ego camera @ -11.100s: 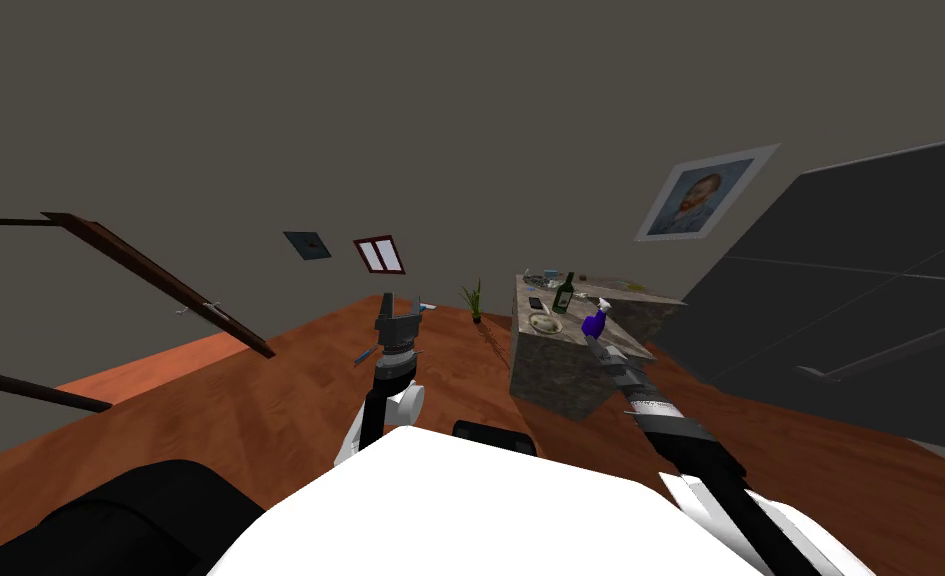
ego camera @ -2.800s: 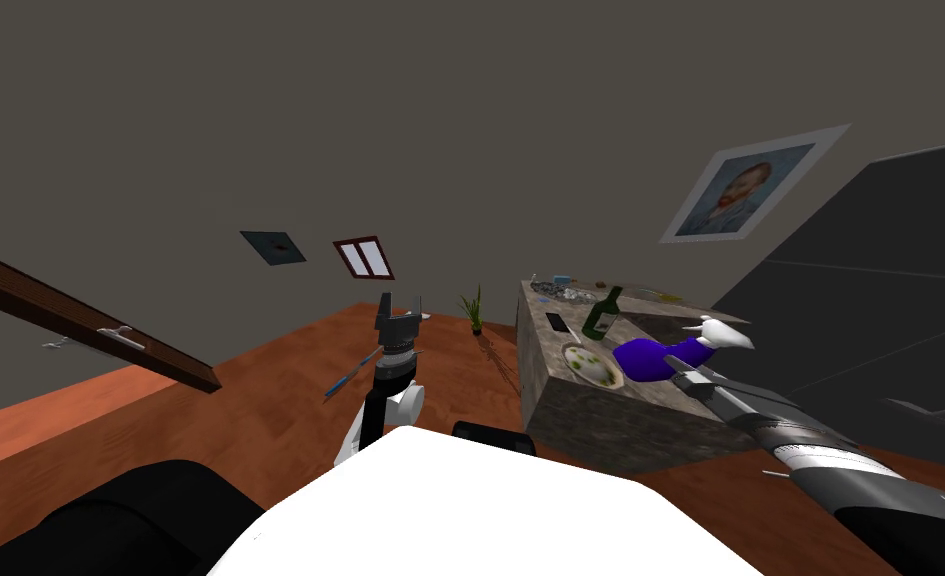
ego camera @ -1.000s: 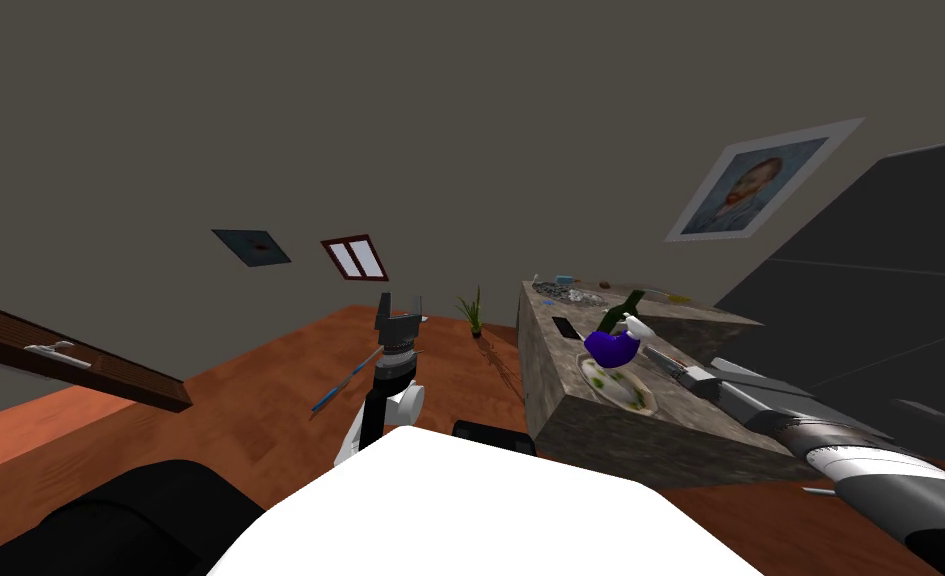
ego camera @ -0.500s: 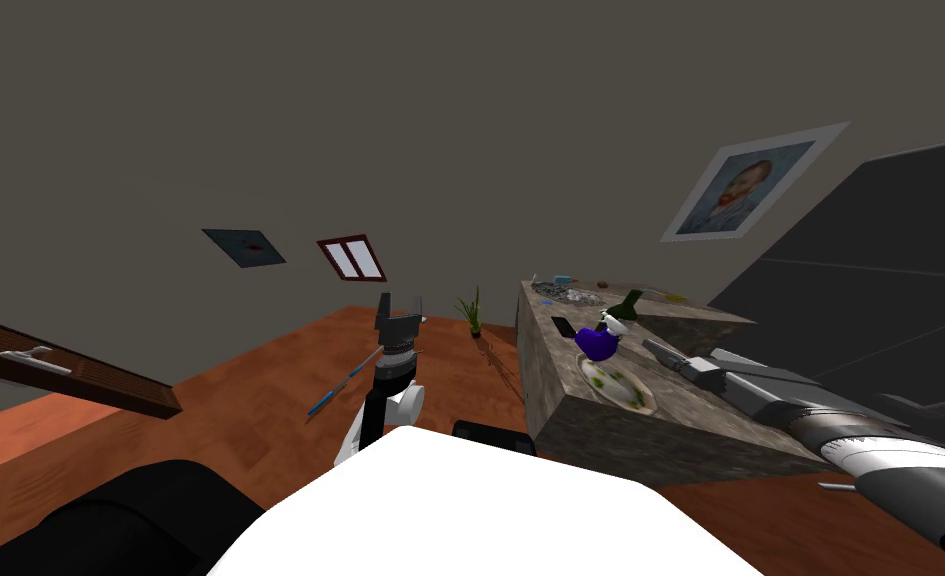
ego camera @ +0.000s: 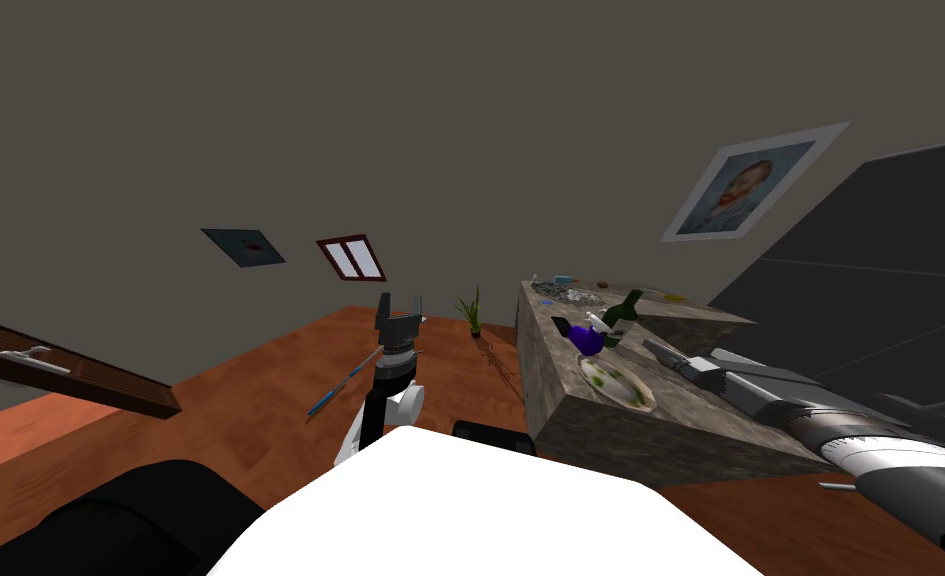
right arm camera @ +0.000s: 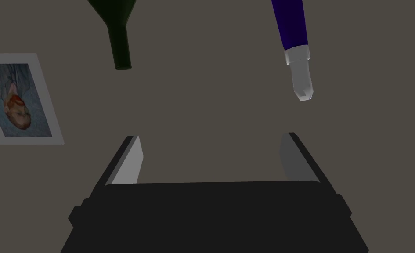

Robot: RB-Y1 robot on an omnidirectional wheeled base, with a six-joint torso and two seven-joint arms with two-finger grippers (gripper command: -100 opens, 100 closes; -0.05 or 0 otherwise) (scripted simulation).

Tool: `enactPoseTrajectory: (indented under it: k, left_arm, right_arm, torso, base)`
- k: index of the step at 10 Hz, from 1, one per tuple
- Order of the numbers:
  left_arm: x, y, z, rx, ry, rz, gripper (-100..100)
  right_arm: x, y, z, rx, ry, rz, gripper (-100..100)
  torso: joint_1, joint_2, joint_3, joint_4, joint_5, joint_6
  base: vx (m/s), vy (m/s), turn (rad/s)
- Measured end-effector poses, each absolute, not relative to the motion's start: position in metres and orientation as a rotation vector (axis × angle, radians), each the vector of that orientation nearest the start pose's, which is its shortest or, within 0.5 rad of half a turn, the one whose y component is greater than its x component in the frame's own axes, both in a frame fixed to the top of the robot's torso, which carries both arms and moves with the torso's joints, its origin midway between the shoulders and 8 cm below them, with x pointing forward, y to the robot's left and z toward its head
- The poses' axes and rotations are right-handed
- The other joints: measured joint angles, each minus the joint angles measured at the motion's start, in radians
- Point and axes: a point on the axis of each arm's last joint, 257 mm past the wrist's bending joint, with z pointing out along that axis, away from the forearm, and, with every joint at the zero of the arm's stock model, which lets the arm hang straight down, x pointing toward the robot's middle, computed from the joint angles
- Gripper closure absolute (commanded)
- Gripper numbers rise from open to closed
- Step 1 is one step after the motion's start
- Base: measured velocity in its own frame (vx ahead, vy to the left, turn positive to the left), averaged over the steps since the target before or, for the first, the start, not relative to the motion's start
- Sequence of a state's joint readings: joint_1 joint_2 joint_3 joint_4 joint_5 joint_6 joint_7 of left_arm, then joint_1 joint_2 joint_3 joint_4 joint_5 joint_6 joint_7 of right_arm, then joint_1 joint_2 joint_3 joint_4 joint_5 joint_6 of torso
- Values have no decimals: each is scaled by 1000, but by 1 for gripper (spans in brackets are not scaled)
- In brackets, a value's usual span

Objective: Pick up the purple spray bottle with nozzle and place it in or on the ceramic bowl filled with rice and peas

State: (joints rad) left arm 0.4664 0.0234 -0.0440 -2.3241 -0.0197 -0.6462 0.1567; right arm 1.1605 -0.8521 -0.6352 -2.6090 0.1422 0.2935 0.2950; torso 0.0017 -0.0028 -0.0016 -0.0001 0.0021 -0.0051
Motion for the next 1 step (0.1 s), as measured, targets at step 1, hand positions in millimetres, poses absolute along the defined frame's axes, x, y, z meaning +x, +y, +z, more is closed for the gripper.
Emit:
enactPoseTrajectory:
  k: [1]
  left_arm:
    - [310, 250, 77, -503, 459, -1544, 0]
  right_arm:
    - [304, -429, -47, 110, 1721, -120, 0]
  torso:
    - [0, 0, 0, 0, 0, 0]
  base:
    - [0, 0, 0]
